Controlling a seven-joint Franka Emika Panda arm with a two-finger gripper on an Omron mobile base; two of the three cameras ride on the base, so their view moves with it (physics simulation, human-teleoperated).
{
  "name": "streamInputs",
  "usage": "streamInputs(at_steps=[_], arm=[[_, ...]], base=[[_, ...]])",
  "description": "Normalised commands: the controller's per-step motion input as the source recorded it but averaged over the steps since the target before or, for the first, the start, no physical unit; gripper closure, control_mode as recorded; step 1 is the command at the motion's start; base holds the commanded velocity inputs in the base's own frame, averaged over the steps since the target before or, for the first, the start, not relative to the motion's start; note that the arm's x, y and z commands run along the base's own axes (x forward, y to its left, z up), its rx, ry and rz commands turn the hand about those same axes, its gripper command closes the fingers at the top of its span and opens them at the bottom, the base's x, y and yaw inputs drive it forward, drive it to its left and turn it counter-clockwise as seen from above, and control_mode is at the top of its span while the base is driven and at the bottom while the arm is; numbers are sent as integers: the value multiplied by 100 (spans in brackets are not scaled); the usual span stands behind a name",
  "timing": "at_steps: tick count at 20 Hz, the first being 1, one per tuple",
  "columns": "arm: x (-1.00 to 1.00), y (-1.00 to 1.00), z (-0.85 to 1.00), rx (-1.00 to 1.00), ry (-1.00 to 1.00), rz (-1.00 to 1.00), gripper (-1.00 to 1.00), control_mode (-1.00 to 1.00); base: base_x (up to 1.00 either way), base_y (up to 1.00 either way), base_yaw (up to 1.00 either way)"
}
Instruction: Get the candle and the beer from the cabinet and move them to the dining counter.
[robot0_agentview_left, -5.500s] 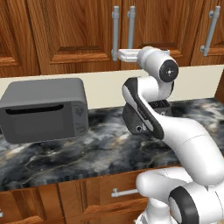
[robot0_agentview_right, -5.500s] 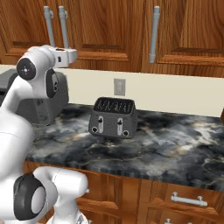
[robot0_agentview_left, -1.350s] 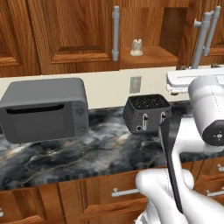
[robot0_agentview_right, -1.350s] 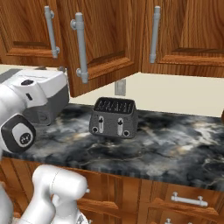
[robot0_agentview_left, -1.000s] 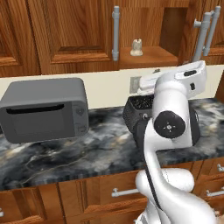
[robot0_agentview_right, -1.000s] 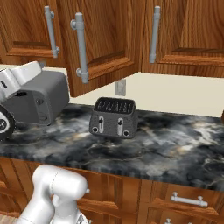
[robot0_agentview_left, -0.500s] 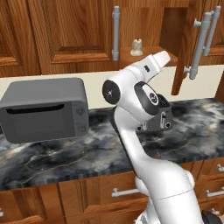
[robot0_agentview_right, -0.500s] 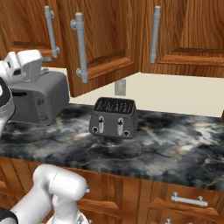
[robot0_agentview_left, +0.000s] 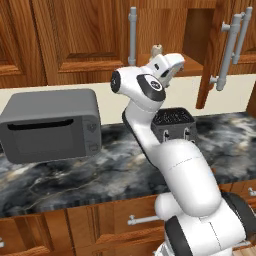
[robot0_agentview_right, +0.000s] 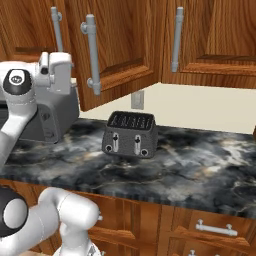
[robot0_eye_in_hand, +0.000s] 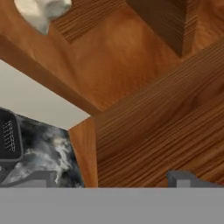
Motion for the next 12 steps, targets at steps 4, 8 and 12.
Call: streamInputs(at_steps=[4, 8, 12], arm=[[17, -74, -9, 0, 17, -15, -100, -100], [-35, -60, -13, 0, 3, -20, -100, -100], [-56, -56, -14, 0, 1, -22, -100, -100]], base=[[0, 0, 0], [0, 0, 0], [0, 0, 0]])
